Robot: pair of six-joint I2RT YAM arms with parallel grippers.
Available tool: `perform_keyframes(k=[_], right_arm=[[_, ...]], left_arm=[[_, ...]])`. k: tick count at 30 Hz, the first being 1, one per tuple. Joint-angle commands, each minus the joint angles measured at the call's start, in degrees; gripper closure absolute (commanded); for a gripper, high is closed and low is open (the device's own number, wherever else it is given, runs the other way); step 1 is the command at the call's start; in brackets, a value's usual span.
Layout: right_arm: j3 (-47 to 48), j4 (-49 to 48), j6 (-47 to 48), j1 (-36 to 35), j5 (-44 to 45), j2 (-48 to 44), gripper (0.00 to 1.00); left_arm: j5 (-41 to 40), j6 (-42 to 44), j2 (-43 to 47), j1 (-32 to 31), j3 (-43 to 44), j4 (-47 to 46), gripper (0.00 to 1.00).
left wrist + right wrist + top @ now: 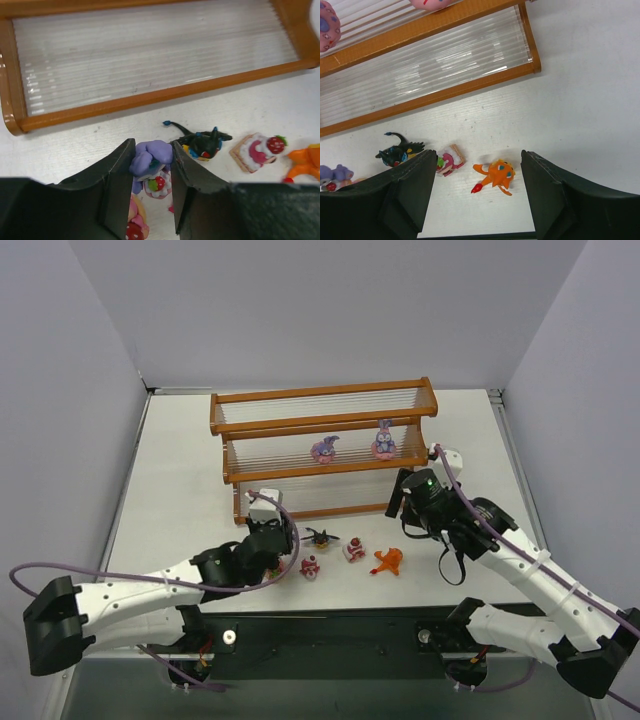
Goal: Place and organize the plastic toys onto the shelf
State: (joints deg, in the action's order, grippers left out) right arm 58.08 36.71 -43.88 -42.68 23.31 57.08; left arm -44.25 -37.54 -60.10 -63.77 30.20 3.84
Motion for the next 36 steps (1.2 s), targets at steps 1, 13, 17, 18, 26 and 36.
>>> perform_keyframes(k=[1,13,17,18,26,36], right_arm=[[-0.2,1.4,-0.8,0.7,2.4,-1.0,0.32],[-1.9,-0.1,-1.9,1.4,2.5,-2.1,0.32],[-2.0,-0.3,-1.7,1.5,2.8,-2.1,0.33],[-2.0,-0.3,-1.7,1.5,2.8,-2.1,0.33],[-0.9,-0.3,-0.1,2.1,2.6,-1.4,0.33],[0.3,-0.3,0.0,2.3,1.7,0.8,0.33]], left_arm=[[5.4,12.4,8.7,1.4,4.4,0.6,1.00],[31.6,29.1,7.1,22.8,23.7,6.5,1.00],[34.2,31.2,3.8,26.1,24.6,4.1,1.00],[34.5,31.6,3.2,26.7,24.5,3.6,1.00],[34.4,33.8,0.2,28.7,22.0,-2.5,1.00],[34.9,32.5,-2.9,32.3,20.1,-8.2,1.00]])
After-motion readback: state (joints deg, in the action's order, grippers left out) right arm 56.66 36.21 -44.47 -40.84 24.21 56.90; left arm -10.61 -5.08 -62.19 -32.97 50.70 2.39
